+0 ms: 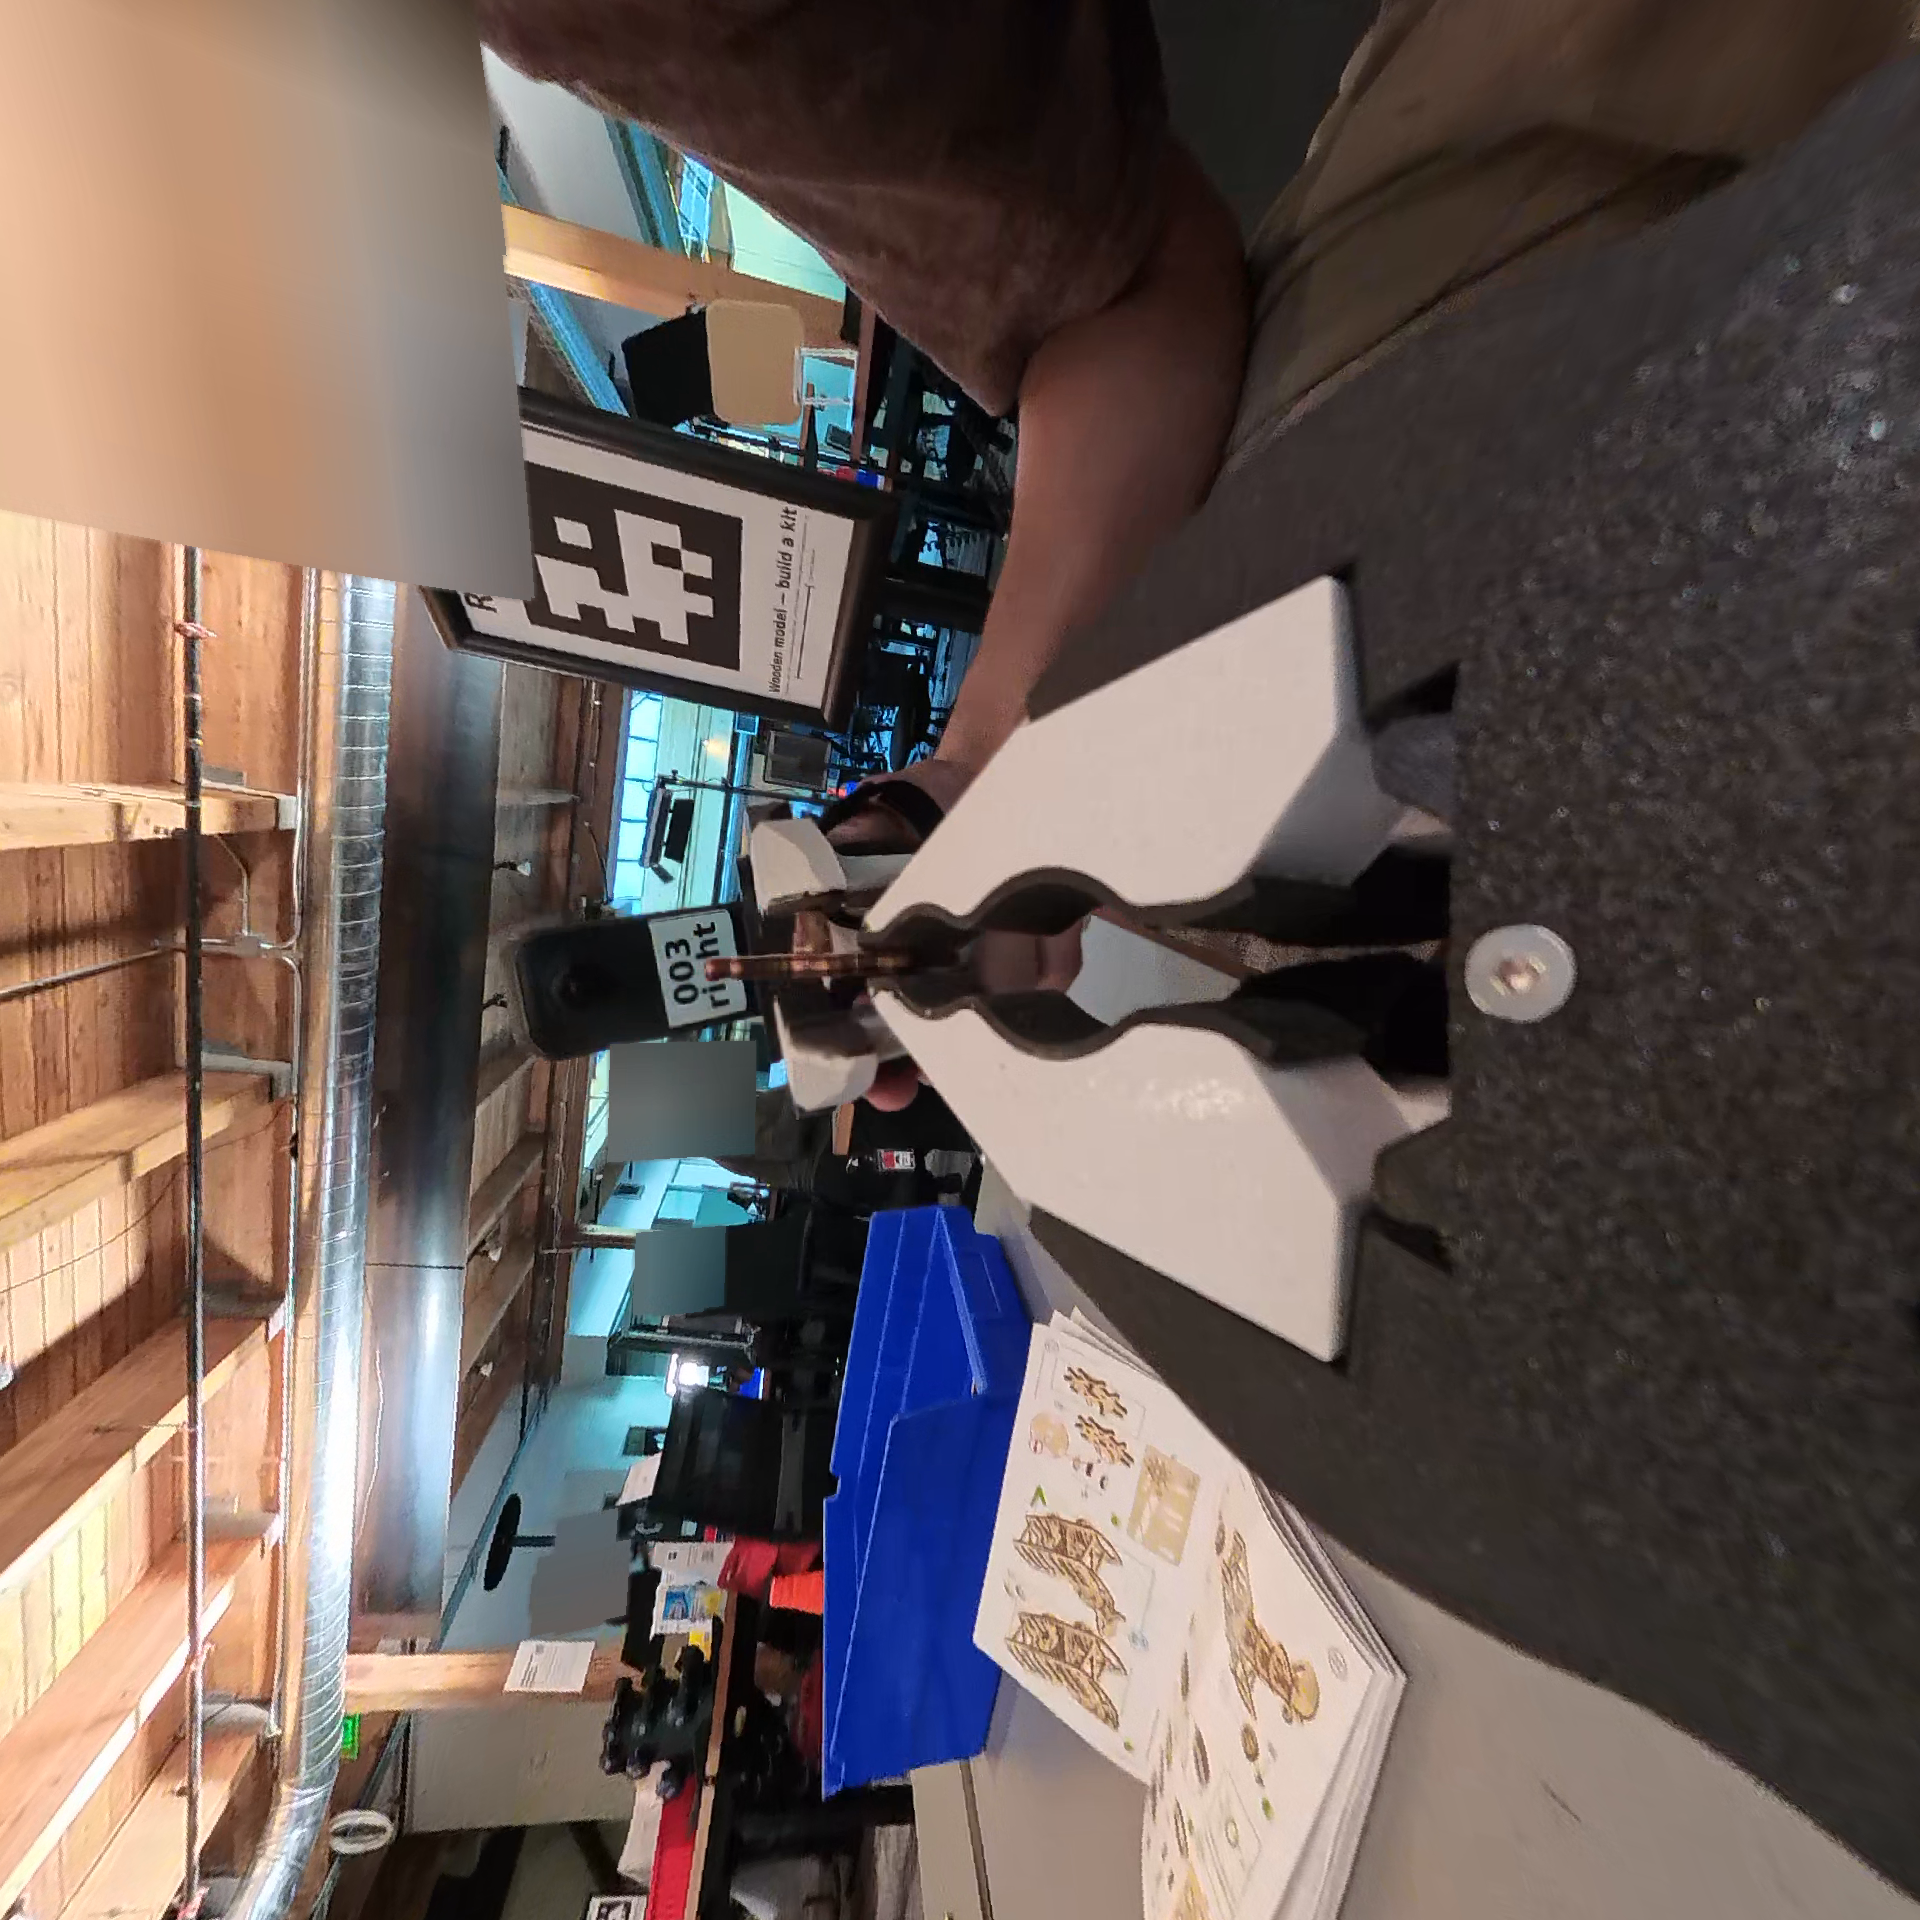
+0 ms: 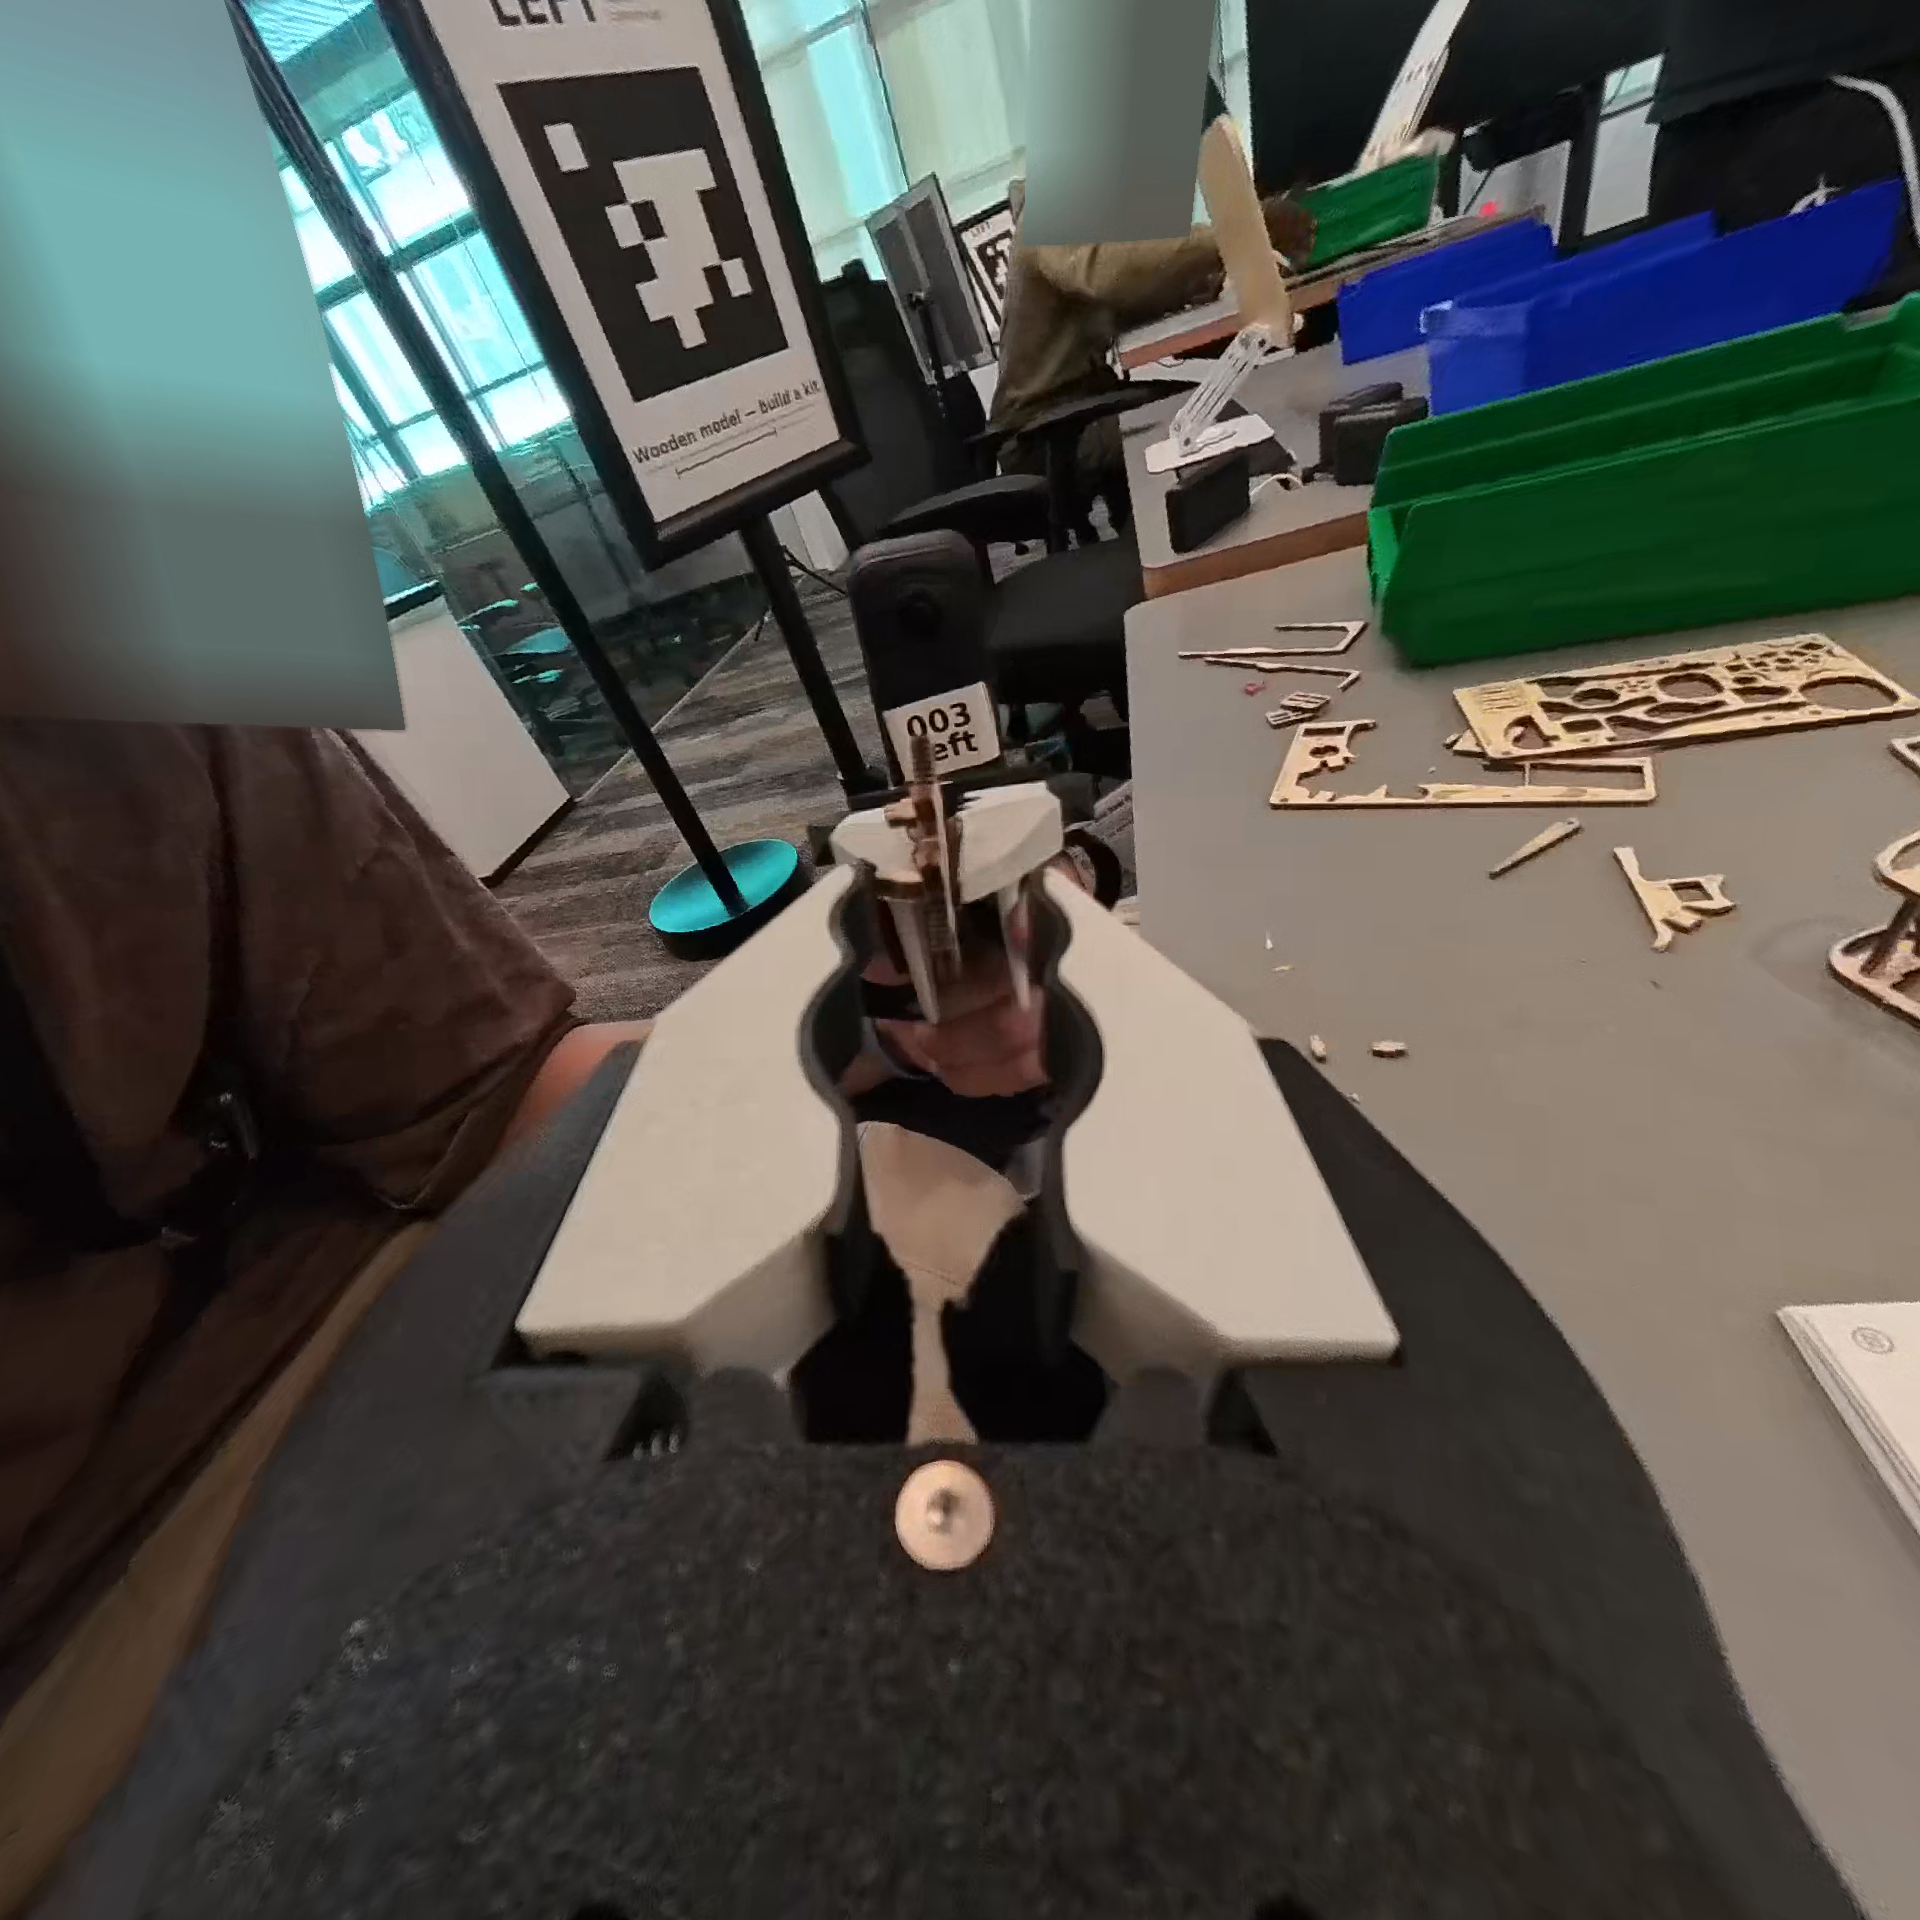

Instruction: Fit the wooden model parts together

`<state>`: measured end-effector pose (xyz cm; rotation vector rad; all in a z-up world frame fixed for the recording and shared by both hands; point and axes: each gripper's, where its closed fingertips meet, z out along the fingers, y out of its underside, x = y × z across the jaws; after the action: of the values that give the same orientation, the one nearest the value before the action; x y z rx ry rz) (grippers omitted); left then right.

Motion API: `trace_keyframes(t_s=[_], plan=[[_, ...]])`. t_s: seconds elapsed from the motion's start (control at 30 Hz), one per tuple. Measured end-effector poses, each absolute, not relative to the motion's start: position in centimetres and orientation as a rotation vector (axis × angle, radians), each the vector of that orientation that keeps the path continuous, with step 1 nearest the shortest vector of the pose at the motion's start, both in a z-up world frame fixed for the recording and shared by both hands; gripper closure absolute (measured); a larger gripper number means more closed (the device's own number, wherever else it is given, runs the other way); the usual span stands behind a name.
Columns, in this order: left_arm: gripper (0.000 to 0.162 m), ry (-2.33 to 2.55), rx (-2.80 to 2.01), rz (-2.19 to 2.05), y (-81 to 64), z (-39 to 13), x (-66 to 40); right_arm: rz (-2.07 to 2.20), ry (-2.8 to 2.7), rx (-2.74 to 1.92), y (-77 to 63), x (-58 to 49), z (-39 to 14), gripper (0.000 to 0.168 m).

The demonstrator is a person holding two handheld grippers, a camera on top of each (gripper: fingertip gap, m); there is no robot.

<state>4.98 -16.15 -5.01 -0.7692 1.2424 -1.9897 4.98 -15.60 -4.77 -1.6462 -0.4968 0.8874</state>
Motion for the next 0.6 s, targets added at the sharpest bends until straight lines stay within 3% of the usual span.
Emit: trace_keyframes(t_s=[0.13,0.23,0.47,0.6], plan=[[0.161,1.25,-0.797,-1.897,-15.6,-5.6,5.4,0.857,-0.523,-1.672,-15.9,5.2,-5.0,0.122],[0.162,1.276,-0.805,-1.82,-15.6,-6.2,5.8,0.82,-0.533,-1.728,-15.8,5.3,-5.7,0.121],[0.162,1.288,-0.759,-1.761,-16.1,-6.3,6.0,0.787,-0.55,-1.774,-15.5,5.0,-6.9,0.151],[0.162,1.282,-0.743,-1.787,-16.2,-6.1,5.7,0.797,-0.564,-1.755,-15.7,4.8,-6.7,0.153]])
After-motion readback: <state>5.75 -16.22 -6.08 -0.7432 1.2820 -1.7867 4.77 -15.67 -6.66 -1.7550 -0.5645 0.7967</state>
